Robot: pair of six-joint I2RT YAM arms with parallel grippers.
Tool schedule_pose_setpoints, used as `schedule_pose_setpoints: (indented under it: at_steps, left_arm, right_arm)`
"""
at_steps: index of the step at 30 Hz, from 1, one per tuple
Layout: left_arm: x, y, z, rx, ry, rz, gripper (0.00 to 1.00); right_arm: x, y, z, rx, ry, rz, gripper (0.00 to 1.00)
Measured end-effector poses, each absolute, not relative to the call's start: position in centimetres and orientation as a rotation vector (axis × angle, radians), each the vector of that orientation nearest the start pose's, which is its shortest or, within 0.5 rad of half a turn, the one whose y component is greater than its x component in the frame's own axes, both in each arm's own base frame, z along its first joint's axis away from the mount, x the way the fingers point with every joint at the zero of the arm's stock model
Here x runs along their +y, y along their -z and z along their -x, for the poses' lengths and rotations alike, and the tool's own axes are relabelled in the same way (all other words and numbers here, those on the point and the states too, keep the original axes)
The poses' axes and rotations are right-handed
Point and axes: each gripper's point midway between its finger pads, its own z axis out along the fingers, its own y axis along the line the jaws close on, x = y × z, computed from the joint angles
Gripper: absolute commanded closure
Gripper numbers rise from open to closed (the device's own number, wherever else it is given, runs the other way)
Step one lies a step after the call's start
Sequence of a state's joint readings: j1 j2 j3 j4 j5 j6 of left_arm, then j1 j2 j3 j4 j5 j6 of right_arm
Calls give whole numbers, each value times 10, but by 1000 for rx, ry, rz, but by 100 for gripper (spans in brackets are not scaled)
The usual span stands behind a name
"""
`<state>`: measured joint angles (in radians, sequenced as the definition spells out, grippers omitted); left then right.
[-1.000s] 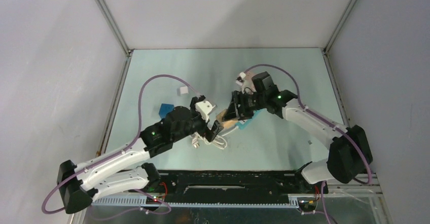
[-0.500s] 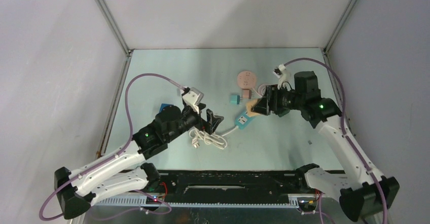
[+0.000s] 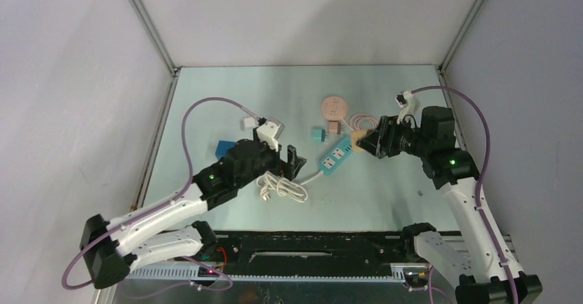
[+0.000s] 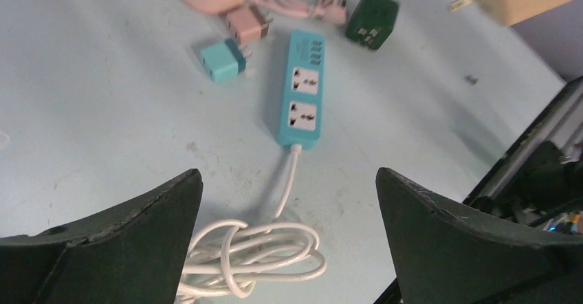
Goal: Insert the plug
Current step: Adjust the plug.
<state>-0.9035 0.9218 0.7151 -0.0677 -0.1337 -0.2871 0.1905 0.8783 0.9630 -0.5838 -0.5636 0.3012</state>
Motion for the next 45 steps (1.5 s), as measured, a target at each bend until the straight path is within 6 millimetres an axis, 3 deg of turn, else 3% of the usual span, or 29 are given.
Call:
schedule_pose_setpoints:
  at_steps: [6,12,17,20,22,26,30,38,41,45]
  left_arm:
    - [-276,-165,-240,2087,611,-492,0]
    - [-315,-112,-267,2305,664,-537,4]
    - [-341,-65,-271,2429,728,-592,2]
    - [-354,-46,-269,2465,786,-616,3]
    - [-362,-43,-266,2470,849,-621,5]
    - [-379,-53,-264,2403,989,-611,9]
    - [-386,-53,-255,2374,1109,-574,13]
    - [-398,-51,-230,2344,1261,-491,16]
    - [-406,-52,-214,2340,1293,-504,15]
    - [-401,-54,-197,2343,1303,-503,12]
  right_arm:
    - [142,-222,-248,2210,-867,171,100]
    - [126,-168,-254,2378,-864,33,100]
    - [114,-131,-250,2467,-858,-73,100]
    - [112,-115,-252,2497,-862,-110,100]
    - [112,-101,-257,2527,-876,-132,100]
    - [116,-74,-269,2582,-889,-153,100]
    - [123,-47,-278,2667,-879,-167,100]
    - [153,-48,-324,2638,-865,-37,100]
    - [160,-48,-323,2639,-852,3,100]
    - [164,-50,-317,2651,-827,50,100]
